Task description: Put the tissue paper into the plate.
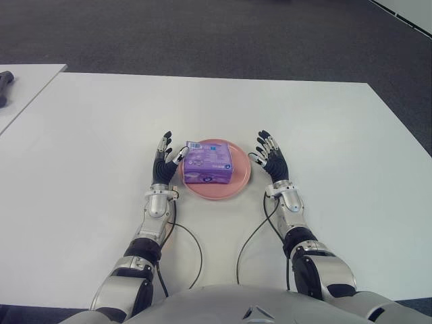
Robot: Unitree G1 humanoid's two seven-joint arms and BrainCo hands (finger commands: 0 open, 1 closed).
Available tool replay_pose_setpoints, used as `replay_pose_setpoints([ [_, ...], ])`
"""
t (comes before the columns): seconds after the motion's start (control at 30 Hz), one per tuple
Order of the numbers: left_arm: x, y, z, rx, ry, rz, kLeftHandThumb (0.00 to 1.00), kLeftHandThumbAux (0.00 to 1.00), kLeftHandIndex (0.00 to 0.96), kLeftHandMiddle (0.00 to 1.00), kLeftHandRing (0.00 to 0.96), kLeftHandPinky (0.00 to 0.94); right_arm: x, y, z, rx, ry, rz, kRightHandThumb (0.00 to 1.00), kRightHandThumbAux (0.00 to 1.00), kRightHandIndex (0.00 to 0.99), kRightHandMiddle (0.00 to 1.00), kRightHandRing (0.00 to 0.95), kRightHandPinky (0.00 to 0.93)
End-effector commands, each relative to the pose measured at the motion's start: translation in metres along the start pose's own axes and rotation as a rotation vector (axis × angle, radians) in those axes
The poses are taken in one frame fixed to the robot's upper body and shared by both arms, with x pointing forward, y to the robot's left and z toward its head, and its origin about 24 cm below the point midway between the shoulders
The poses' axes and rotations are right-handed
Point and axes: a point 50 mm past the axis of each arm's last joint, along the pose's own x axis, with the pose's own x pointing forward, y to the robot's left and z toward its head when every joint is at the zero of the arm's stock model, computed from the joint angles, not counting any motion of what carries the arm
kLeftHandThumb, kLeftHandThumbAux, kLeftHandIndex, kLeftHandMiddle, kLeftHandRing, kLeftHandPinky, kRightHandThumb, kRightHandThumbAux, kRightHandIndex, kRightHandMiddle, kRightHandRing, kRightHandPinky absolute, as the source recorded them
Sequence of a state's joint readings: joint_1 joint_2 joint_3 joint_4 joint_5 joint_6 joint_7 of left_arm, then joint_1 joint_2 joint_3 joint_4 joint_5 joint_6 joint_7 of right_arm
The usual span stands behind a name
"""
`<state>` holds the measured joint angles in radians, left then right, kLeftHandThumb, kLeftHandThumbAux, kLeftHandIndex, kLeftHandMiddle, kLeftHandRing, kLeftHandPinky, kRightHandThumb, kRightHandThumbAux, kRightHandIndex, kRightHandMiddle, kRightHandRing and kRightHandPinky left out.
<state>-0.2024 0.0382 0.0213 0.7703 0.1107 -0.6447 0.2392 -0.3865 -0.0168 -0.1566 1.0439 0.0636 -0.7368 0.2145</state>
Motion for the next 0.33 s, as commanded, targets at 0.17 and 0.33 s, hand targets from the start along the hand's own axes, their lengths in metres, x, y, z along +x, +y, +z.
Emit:
replay_pose_setpoints([
  [0.17,-0.0074,0.0017,-0.0064,0.016,0.037,-0.001,0.0,0.417,0.0,0.0,0.0,0.0,-0.0446,0.0008,-0.0427,0.054,0.199,-0.054,0.096,0.706,0.062,0.03,0.013,0.055],
  [0.33,-0.008,0.0026,-0.0059,0.023,0.033,0.002,0.0,0.415,0.0,0.0,0.0,0.0,-0.045,0.0023,-0.0429,0.054,0.198,-0.053,0.096,0.706,0.062,0.03,0.013,0.055],
])
